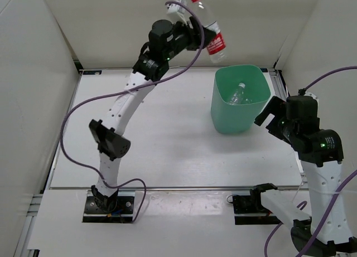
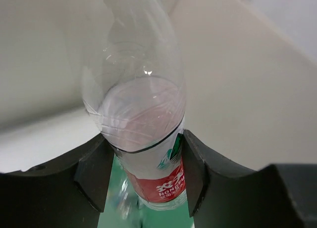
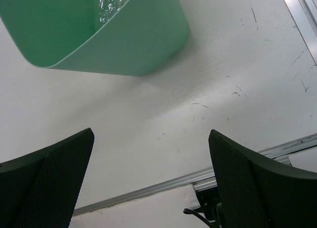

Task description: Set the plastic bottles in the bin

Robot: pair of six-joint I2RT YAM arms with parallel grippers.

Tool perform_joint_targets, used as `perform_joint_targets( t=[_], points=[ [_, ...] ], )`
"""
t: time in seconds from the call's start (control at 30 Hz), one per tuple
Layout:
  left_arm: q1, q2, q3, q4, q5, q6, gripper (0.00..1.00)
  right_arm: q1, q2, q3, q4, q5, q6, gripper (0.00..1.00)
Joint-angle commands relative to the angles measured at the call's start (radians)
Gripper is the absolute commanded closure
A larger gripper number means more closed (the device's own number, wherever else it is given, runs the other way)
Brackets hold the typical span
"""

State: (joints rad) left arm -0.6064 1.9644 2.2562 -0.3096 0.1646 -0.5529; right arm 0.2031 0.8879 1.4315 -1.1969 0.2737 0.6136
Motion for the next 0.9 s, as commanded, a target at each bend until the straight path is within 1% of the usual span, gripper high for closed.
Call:
perform_joint_targets(
  t=[0.0,0.07,0.1,0.17,0.23,0.27,0.3,0.33,0.37,0.4,0.47,0.5,0.57,0.6,0.63,0.7,0.73,0.8,0.83,0.87],
  points=[
    [-0.043,0.232,0.267,-0.036,0.042,0.018,0.45,-0.004,0.016,0.056,0.0,0.053,0.005,0.0],
    [-0.076,0.318,0.357,-0.036,0.026,-0.018,0.43,-0.004,0.016,0.078,0.011,0.053,0.005,0.0],
    [-0.087,0.329,0.358,-0.02,0.026,-0.027,0.43,-0.004,0.016,0.089,0.011,0.053,0.005,0.0],
    [-0.13,0.329,0.306,-0.011,0.016,-0.018,0.39,-0.004,0.025,0.098,0.036,0.053,-0.014,0.0],
    [-0.179,0.329,0.278,-0.011,0.007,0.023,0.39,-0.004,0.035,0.107,0.046,0.053,-0.028,0.0],
    [-0.193,0.32,0.266,-0.011,-0.002,0.034,0.36,-0.004,0.036,0.116,0.046,0.064,-0.04,0.0],
    [-0.207,0.308,0.247,-0.011,-0.013,0.045,0.3,-0.004,0.036,0.116,0.056,0.064,-0.04,0.0],
    [-0.219,0.294,0.232,-0.011,-0.032,0.069,0.21,-0.004,0.036,0.116,0.056,0.064,-0.04,0.0],
    [-0.24,0.272,0.209,-0.011,-0.066,0.088,0.08,-0.004,0.036,0.106,0.065,0.064,-0.04,0.0],
    [-0.25,0.217,0.159,-0.011,-0.145,0.114,0.0,-0.004,0.036,0.106,0.065,0.064,-0.04,0.0],
    [-0.25,0.164,0.129,-0.011,-0.207,0.187,0.0,-0.004,0.045,0.095,0.074,0.055,-0.04,0.0],
    [-0.25,0.099,0.094,-0.011,-0.218,0.2,0.0,-0.004,0.054,0.095,0.074,0.055,-0.04,0.0],
    [-0.207,0.013,0.028,-0.011,-0.227,0.2,0.0,-0.004,0.069,0.084,0.074,0.045,-0.029,0.0],
    [-0.193,-0.039,-0.025,-0.011,-0.256,0.2,0.0,-0.004,0.085,0.084,0.074,0.024,-0.019,0.0],
    [-0.181,-0.158,-0.152,-0.022,-0.279,0.2,0.0,-0.004,0.085,0.084,0.065,0.006,-0.018,0.0],
    [-0.152,-0.287,-0.309,-0.022,-0.339,0.168,0.0,-0.004,0.123,0.075,0.051,-0.036,-0.018,0.0],
    [-0.151,-0.415,-0.474,-0.022,-0.391,0.159,0.0,-0.013,0.134,0.075,0.051,-0.062,-0.029,0.0],
    [-0.138,-0.536,-0.639,-0.032,-0.45,0.131,0.0,-0.013,0.17,0.075,0.034,-0.167,-0.044,0.0],
    [-0.127,-0.641,-0.784,-0.033,-0.499,0.122,0.0,-0.013,0.171,0.066,0.052,-0.218,-0.06,0.0],
    [-0.127,-0.688,-0.847,-0.048,-0.526,0.113,0.0,-0.013,0.18,0.055,0.063,-0.261,-0.069,0.0]
  ],
)
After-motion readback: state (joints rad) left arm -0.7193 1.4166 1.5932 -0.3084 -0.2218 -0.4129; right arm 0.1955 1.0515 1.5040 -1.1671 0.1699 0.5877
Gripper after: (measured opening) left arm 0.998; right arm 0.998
